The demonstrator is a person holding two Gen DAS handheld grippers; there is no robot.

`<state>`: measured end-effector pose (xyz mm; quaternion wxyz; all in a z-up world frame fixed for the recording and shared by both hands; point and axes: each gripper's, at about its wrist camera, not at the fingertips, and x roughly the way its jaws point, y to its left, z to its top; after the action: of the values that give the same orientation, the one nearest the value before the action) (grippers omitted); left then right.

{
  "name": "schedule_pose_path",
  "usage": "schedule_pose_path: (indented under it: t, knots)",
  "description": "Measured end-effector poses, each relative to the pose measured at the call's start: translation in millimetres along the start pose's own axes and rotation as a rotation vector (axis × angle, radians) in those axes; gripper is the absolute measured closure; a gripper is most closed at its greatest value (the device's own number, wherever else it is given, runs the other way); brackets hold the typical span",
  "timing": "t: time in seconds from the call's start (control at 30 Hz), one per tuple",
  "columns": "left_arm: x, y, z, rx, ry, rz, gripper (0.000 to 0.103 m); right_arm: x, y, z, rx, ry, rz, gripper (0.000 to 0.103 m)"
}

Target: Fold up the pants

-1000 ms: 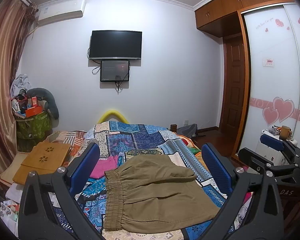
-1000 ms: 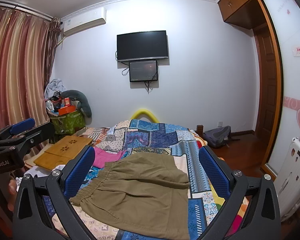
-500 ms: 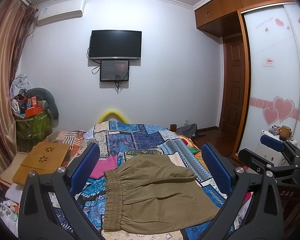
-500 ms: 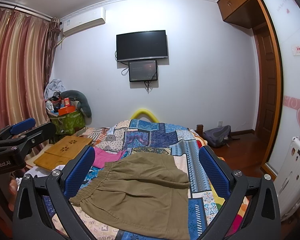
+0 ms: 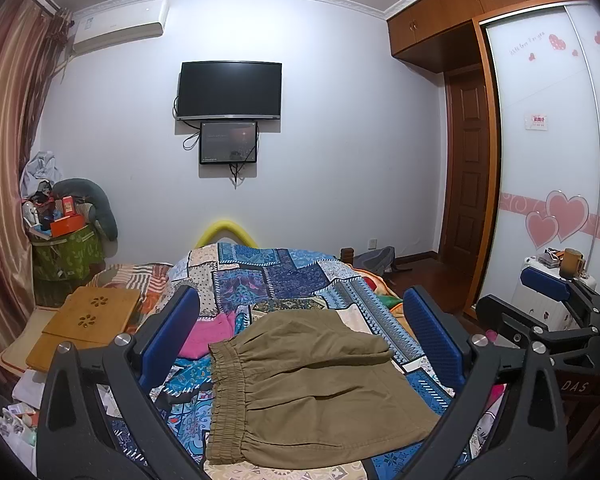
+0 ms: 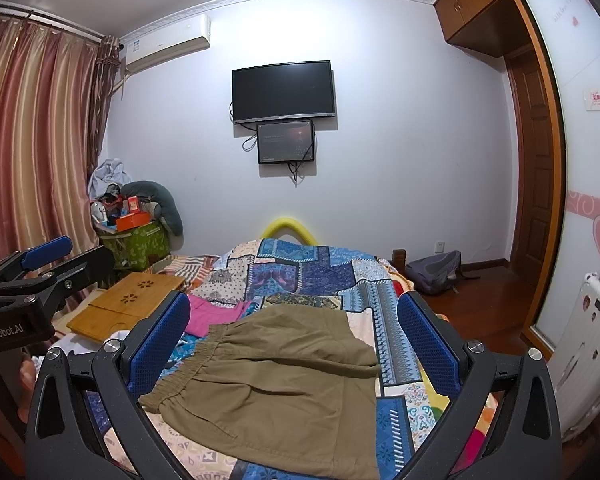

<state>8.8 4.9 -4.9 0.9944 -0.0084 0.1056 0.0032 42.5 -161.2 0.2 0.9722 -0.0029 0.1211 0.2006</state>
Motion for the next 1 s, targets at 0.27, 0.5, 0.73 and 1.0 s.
schedule_pose_path:
  t: [0.27, 0.5, 0.73, 1.0]
  knots:
    - [-1.5, -1.0, 0.3, 0.007, -0.001, 0.005, 0.000, 0.0, 0.2, 0.0, 0.000, 0.000, -0.001, 0.000]
    - [-1.4, -0.2, 1.7, 0.005, 0.002, 0.004, 0.000, 1.0, 0.5, -1.3, 0.000, 0.001, -0.002, 0.000]
    - [-1.6, 1.0, 2.9, 0.006, 0.001, 0.004, 0.000, 1.5, -0.1, -1.3, 0.001, 0.000, -0.001, 0.000]
    - [-0.9, 2.4, 2.9, 0.004, 0.003, 0.005, 0.000, 1.3, 0.3, -1.2, 0.001, 0.001, -0.001, 0.000]
